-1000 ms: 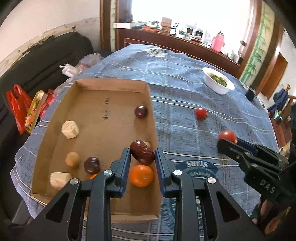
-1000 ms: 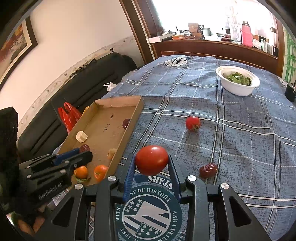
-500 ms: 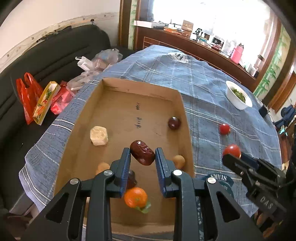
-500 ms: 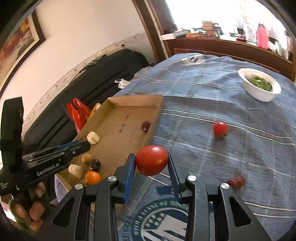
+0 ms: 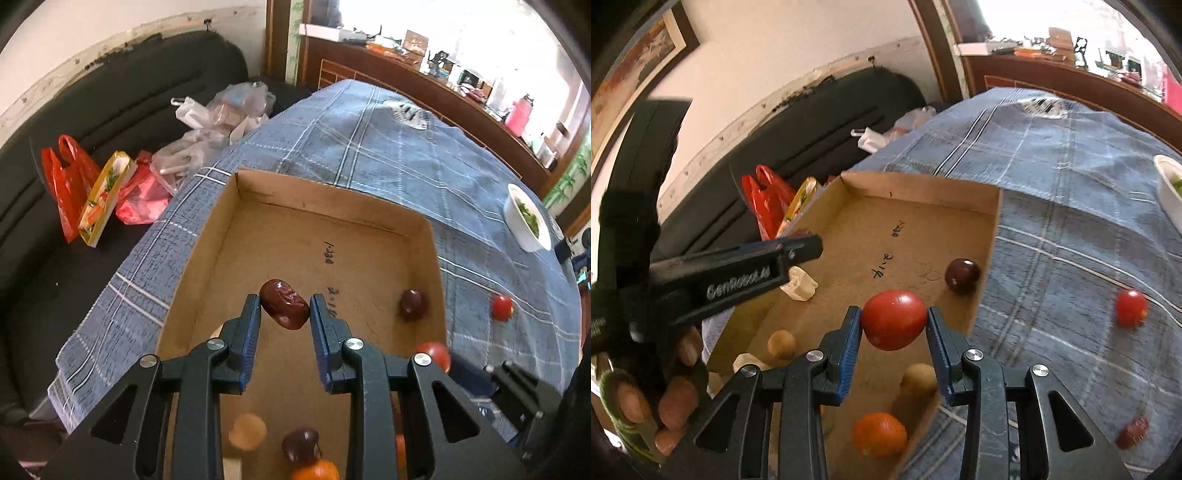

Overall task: Organize fruits
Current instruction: 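Open the left tool to drop the date while the right tool releases the tomato into the tray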

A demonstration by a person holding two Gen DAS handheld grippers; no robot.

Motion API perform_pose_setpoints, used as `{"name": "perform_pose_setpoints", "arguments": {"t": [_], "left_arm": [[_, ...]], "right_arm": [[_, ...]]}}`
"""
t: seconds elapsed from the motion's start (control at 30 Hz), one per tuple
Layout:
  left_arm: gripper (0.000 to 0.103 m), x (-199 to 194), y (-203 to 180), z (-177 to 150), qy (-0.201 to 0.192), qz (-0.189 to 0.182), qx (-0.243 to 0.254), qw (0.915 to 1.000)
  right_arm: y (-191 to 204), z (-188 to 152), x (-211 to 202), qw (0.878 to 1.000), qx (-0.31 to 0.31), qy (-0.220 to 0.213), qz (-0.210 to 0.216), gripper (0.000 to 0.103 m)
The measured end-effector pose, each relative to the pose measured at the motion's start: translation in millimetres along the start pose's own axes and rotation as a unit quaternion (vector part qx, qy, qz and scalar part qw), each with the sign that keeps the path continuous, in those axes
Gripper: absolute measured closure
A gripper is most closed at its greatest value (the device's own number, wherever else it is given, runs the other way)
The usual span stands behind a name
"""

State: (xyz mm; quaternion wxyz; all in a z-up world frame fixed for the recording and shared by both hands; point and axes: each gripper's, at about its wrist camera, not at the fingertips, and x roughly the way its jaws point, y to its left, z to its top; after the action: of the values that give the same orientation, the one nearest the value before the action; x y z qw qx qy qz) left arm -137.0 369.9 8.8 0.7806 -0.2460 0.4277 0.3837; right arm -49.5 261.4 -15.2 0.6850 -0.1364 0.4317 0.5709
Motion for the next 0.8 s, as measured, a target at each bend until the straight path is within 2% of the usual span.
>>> {"name": "perform_pose_setpoints", "arguments": {"t": [0.4,0.57,0.67,0.8], "left_arm": [[0.078,47,-6,7,0.057,0.021,0.002,0.9981],[0.078,50,-6,6,0.064,0.025,-0.003,0.9976],[0.076,49,-3,6,0.066,0.025,-0.01,0.9974],[0.076,46,5,7,0.078,0.0,-0.032,0.9964]], "right_arm": [[0,1,40,0.999,-0.014,0.036,0.0,0.067],[6,1,44,0.999,-0.03,0.042,-0.006,0.066],[7,1,45,0.998,-0.033,0.044,-0.007,0.065],[7,3,44,0.999,-0.033,0.042,-0.013,0.06]]}}
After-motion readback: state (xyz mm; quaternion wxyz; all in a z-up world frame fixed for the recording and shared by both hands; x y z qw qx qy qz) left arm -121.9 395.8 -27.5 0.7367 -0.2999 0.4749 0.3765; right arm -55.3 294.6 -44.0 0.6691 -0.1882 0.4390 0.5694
